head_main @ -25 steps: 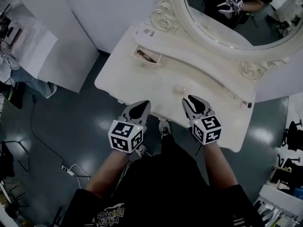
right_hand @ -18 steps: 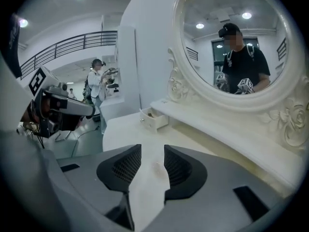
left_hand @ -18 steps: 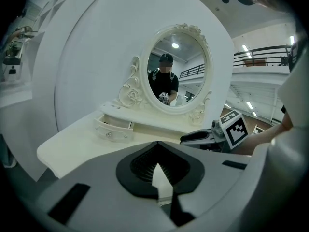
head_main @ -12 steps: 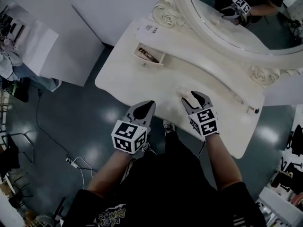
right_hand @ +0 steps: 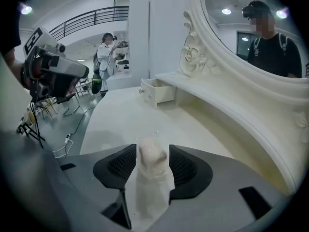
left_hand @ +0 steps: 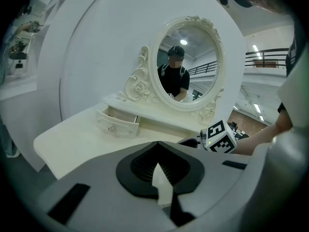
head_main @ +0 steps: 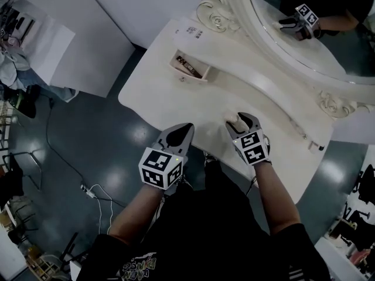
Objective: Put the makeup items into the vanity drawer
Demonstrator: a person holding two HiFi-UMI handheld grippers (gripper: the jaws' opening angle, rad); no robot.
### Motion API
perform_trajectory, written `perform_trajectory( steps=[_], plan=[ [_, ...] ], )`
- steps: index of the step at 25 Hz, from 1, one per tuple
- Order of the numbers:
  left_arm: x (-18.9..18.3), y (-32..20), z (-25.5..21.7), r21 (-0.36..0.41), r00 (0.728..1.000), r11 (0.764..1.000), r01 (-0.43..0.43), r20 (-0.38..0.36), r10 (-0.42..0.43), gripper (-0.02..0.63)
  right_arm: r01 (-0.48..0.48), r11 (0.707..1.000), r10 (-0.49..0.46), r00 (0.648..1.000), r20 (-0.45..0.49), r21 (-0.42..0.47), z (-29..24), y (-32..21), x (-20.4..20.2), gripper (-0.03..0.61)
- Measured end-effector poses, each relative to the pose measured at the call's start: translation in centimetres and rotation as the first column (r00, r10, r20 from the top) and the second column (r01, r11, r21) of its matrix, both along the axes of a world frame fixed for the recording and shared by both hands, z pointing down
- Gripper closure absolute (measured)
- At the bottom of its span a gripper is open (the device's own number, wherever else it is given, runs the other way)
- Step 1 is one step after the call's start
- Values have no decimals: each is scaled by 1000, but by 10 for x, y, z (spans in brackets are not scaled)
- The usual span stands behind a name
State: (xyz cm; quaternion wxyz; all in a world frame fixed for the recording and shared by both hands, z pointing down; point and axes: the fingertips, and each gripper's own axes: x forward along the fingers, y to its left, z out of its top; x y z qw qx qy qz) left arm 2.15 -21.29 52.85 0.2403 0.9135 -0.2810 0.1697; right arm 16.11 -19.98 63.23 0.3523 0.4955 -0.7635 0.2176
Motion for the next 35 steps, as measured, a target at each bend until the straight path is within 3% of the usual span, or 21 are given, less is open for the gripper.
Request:
perform_trajectory(
  steps=[5, 13, 19, 35],
  plan=[
    [-1, -3, 3, -7, 1000, 1000, 18, 3, -18, 606, 8, 1000, -8, 1000, 13, -7, 3, -6, -1, 367],
    [-7, -4, -5, 6, 999, 999, 35, -2, -35, 606, -54, 998, 55, 996, 75, -22, 1, -8, -2, 432],
    [-19, -6, -13, 22, 998, 998, 65, -6, -65, 606, -117, 992, 108, 981, 163, 45, -29, -20, -8, 439],
    [-44, -40, -36, 91, 988, 984, 152, -30, -150, 606, -88, 969, 25, 965, 262, 233, -118, -89, -60, 440]
  ],
)
